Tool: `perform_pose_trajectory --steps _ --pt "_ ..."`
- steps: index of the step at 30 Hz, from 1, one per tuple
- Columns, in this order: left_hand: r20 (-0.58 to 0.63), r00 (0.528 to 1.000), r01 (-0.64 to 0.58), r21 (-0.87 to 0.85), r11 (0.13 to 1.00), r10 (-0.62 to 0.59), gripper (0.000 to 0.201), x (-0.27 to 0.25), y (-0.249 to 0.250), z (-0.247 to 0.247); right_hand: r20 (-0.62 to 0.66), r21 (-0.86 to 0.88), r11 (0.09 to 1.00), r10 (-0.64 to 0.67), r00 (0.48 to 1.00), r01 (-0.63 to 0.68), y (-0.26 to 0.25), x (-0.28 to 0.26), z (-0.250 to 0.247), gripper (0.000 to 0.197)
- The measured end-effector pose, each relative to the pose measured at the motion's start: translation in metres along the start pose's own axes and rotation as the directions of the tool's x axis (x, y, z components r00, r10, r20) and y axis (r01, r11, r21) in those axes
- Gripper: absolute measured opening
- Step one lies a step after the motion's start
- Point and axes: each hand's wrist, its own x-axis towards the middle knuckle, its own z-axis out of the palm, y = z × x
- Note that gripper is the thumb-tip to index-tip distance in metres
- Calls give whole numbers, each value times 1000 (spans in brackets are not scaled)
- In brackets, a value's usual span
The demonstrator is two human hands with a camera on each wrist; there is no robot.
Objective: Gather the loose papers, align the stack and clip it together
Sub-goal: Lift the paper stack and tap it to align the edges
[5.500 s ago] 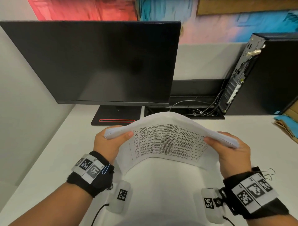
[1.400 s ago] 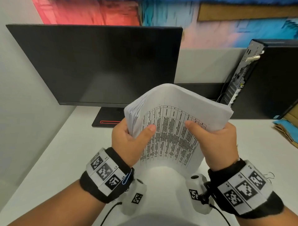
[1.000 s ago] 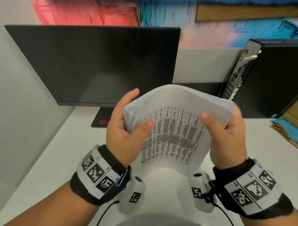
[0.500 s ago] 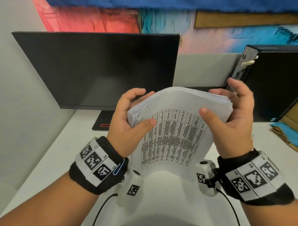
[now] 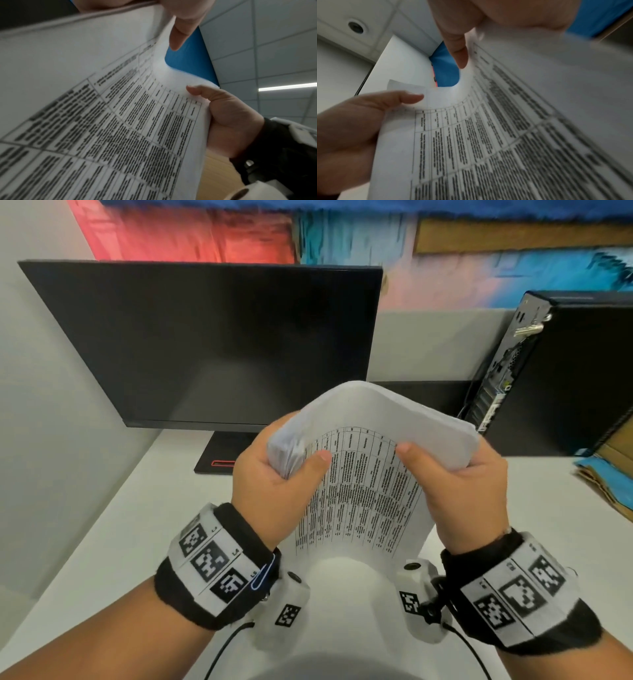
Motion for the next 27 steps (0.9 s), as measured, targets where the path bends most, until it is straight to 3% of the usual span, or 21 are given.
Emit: perform_pose_trajectory --steps 7,11,13,15,20,27 --pt "-169 985 32 -50 998 -40 11 -3 -5 -4 17 -4 997 76 997 -76 -1 0 -5 25" --pt "-124 992 13 -38 999 -18 11 -5 -5 -6 24 -16 996 88 996 -88 0 -1 -9 26" --pt "-111 991 67 -24 997 -69 4 -6 -13 -4 18 -41 990 139 990 -138 8 -2 -9 28" --pt "-113 988 108 6 994 -106 12 -7 -19 0 12 -59 985 165 986 -164 12 -5 -8 29" --pt "-120 988 99 -5 995 -99 8 -12 -15 1 6 -27 991 134 991 -134 11 -9 -11 25" --pt "-140 972 196 47 979 -188 10 -14 -32 4 47 -48 982 183 982 -181 18 -13 -10 28"
